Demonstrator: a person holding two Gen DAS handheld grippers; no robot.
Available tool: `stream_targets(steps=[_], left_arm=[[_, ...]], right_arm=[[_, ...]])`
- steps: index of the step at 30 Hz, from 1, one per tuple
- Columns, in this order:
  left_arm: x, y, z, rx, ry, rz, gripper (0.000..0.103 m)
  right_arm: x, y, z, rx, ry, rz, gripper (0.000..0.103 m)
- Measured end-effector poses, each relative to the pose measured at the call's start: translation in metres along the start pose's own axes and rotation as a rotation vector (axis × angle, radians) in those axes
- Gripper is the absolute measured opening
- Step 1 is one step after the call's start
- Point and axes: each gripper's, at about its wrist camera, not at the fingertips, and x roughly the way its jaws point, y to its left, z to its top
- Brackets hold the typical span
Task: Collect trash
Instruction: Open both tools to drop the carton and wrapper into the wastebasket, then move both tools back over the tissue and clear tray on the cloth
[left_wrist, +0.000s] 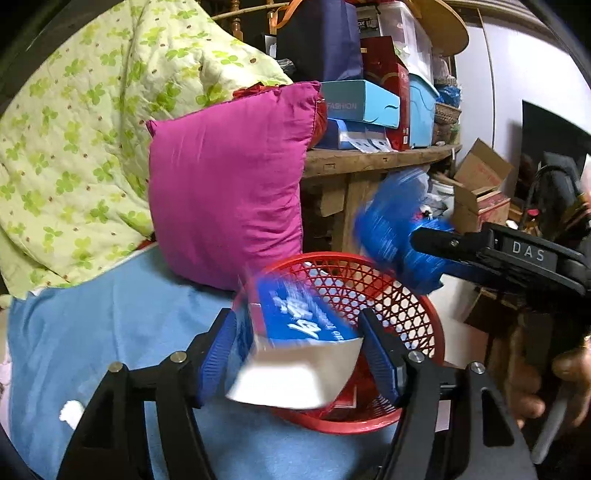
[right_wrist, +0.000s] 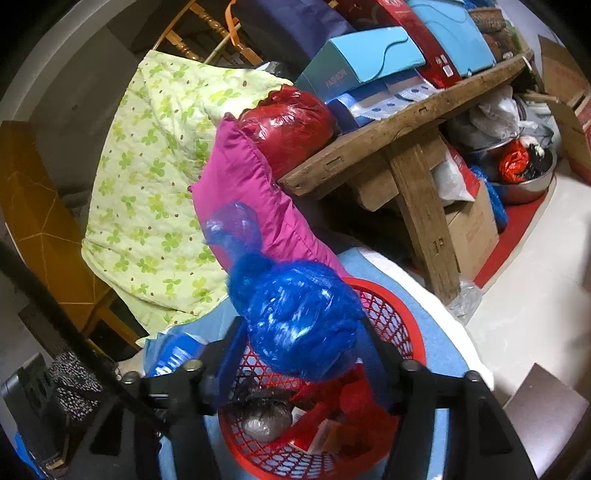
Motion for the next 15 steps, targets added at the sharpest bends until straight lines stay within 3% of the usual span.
stream_targets(steps=[3, 8, 15], left_arm=[[-0.003, 0.010, -0.006, -0.032, -0.002, -0.028, 0.076], [-0.018, 0.047, -0.025, -0.078, -0.004, 0.029, 0.076], [-0.066, 0.161, -0.093, -0.221, 0.018, 0.270, 0.076]], right_arm=[[0.009, -0.005, -0.001, 0.018, 0.005, 0.017, 0.076], [0.008, 0.003, -0.007, 0.001, 0.002, 0.022, 0.076], [0.006, 0.060, -0.012, -0.117, 0.002, 0.074, 0.076]])
